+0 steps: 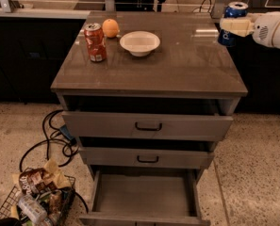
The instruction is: Place pepsi can into bottom drawer
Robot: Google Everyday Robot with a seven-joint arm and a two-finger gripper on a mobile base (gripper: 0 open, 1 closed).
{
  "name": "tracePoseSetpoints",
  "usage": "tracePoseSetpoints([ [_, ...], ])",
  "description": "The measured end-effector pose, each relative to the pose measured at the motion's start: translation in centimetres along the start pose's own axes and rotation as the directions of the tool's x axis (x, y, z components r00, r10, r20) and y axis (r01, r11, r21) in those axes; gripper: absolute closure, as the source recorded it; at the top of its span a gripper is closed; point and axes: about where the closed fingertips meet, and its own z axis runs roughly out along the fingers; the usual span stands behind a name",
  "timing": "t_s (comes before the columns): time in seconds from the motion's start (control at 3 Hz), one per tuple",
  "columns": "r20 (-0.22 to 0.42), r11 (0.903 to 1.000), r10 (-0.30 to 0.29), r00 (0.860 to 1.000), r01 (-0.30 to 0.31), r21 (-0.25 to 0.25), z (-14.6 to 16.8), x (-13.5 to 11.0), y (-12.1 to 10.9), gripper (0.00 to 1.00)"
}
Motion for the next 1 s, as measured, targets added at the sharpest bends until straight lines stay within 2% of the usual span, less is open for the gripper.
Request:
tracePoseSetpoints([
  [0.67, 0.001, 0.9999, 0.013, 1.000, -0.013, 0.005, -8.2, 2.8, 4.3, 1.00],
  [1.0, 0.030, 0.9993, 0.019, 0.999, -0.020, 0.030, -12.4, 4.0, 6.3, 1.00],
])
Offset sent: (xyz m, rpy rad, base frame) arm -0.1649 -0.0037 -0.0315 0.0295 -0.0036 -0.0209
